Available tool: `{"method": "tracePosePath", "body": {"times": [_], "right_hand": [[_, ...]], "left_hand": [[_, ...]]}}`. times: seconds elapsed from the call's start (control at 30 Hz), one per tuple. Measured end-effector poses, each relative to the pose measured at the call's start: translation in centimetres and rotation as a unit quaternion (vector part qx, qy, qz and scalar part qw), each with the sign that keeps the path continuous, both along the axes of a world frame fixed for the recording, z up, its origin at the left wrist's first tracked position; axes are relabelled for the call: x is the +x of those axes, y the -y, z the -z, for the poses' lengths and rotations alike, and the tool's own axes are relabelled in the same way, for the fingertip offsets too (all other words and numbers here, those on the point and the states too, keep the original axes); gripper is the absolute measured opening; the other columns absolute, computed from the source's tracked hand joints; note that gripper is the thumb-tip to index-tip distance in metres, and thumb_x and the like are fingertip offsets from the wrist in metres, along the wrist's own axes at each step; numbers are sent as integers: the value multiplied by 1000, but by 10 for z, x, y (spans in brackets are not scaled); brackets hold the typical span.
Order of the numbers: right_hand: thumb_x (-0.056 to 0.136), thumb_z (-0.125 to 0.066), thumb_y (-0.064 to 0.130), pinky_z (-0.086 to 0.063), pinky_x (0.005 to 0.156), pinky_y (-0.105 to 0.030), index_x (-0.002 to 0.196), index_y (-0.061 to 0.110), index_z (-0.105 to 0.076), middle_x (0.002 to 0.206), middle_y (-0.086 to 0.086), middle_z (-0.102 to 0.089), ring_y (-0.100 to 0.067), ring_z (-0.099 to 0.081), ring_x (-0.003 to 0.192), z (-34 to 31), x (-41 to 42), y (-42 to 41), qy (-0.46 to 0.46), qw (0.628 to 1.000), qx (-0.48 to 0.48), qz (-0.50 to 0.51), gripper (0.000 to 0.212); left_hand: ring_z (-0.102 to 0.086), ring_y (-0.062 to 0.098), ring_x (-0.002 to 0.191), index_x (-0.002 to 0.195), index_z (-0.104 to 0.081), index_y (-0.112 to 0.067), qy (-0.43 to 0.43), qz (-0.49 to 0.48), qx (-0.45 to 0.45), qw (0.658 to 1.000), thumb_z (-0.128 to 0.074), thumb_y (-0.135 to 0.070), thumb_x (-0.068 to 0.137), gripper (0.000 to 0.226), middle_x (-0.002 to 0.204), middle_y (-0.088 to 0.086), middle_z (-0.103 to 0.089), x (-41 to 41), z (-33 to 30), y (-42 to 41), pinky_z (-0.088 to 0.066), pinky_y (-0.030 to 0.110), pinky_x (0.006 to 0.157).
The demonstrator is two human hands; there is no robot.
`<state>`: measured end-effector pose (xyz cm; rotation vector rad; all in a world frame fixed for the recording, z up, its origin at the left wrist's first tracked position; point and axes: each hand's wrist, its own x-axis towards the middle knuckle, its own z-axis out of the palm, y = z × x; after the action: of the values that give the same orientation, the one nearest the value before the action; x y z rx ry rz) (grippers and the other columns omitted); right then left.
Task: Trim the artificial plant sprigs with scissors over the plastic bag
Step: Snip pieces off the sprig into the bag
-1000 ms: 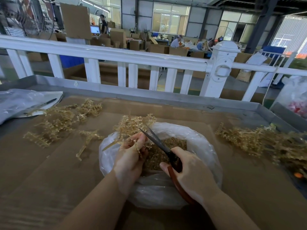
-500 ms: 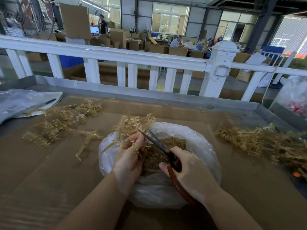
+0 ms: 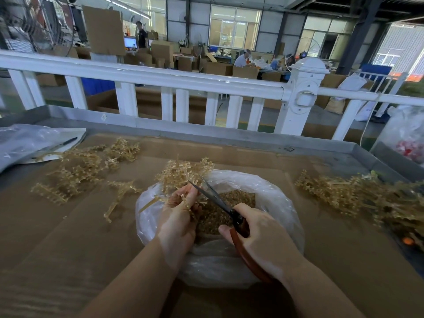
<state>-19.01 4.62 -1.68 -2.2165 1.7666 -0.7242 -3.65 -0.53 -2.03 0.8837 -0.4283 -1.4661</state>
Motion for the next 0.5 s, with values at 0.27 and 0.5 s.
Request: {"method": "tracePosePath", "body": {"times": [0.27, 0.5], "right_hand": [[83, -48, 65, -34, 67, -22, 87, 40, -42, 79, 13, -49, -4, -45, 82, -2, 2, 1, -4, 1000, 16, 2, 26], [84, -47, 66, -40, 72, -22, 90, 37, -46, 82, 13, -52, -3, -47, 83, -1, 1, 1, -1, 1000, 15, -1, 30]], "left_hand": [[-47, 0, 45, 81, -58, -15, -1, 32, -31, 999, -59, -4, 89, 14, 53, -10, -58, 4, 2, -3, -41, 17, 52], [-52, 2, 48, 83, -57, -13, 1, 41, -33, 999, -60, -2, 87, 12, 59, -7, -60, 3, 2, -3, -45, 15, 46]]}}
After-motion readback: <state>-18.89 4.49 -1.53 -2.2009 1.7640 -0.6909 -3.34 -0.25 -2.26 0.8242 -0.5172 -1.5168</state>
